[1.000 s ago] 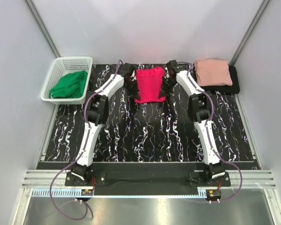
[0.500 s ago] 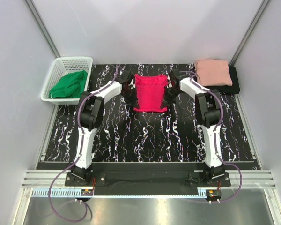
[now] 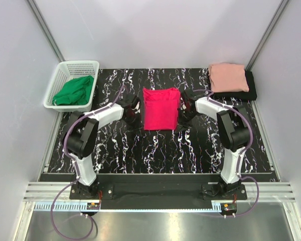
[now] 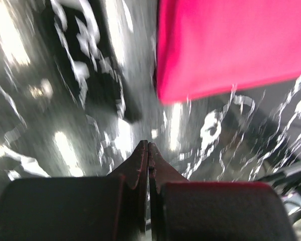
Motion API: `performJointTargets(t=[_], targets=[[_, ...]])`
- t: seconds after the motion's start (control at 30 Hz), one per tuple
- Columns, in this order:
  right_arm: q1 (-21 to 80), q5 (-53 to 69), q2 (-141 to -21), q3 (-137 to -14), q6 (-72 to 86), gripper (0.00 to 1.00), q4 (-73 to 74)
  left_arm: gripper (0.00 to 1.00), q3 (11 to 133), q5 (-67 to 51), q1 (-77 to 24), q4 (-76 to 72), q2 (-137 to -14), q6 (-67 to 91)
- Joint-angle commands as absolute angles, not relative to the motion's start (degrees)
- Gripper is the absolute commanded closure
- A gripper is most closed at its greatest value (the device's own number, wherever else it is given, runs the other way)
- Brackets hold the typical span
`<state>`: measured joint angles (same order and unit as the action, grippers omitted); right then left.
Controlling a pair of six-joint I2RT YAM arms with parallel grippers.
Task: Fold and stack the t-shirts
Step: Fold the tshirt
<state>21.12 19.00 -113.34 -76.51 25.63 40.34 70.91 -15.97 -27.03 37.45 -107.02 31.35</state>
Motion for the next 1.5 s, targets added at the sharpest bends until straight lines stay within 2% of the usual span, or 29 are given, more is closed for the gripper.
performJointTargets(t=[0.0, 0.13, 0.23, 0.27, 0.3, 0.37, 0.4, 0.47, 0.63, 0.83, 1.1, 1.4, 1.47], targets=[[23.8, 17.5, -105.7, -71.6, 28.1, 1.00, 37.0, 1.00, 65.8, -13.9, -28.9, 33.8, -100.2, 32.3], [26.5, 17.1, -98.4, -65.8, 31.5, 1.00, 35.5, 1.00, 58.7, -13.0, -30.6, 32.3, -94.1, 34.6], [26.7, 17.2, -92.1, -63.5, 32.5, 1.00, 34.5, 1.00, 58.0, -12.0, -30.8, 31.6, -89.7, 35.6], [26.7, 16.4, -90.3, -64.4, 32.4, 1.00, 34.4, 0.94, 58.6, -11.9, -30.8, 31.6, -89.1, 35.5], [26.7, 16.1, -89.8, -65.4, 31.1, 1.00, 35.6, 0.77, 59.6, -11.8, -30.8, 31.9, -89.2, 35.5], [26.7, 14.6, -90.7, -70.1, 29.9, 0.84, 37.7, 0.71, 64.0, -11.6, -30.8, 33.5, -91.2, 34.7], [26.7, 14.2, -91.5, -71.9, 28.6, 0.84, 39.6, 0.64, 65.6, -11.9, -30.8, 33.7, -92.2, 34.4], [26.6, 13.4, -95.3, -77.0, 27.3, 0.82, 40.9, 0.57, 71.3, -12.2, -30.8, 35.1, -96.3, 33.2], [26.1, 13.4, -105.9, -88.6, 24.2, 0.77, 44.4, 0.57, 84.4, -13.6, -30.4, 38.5, -106.6, 30.9], [24.3, 15.7, -115.1, -94.9, 23.8, 0.73, 44.5, 0.57, 90.6, -14.9, -28.4, 38.8, -115.0, 29.4], [22.2, 16.3, -120.0, -96.6, 22.5, 0.72, 44.6, 0.57, 94.8, -16.3, -26.2, 39.5, -120.6, 27.2], [21.8, 16.7, -122.3, -94.0, 21.9, 0.72, 44.0, 0.58, 93.9, -17.1, -26.2, 39.7, -122.5, 26.5], [21.8, 17.1, -122.9, -93.5, 21.9, 0.75, 44.1, 0.59, 93.6, -17.1, -26.2, 39.7, -122.6, 26.5]])
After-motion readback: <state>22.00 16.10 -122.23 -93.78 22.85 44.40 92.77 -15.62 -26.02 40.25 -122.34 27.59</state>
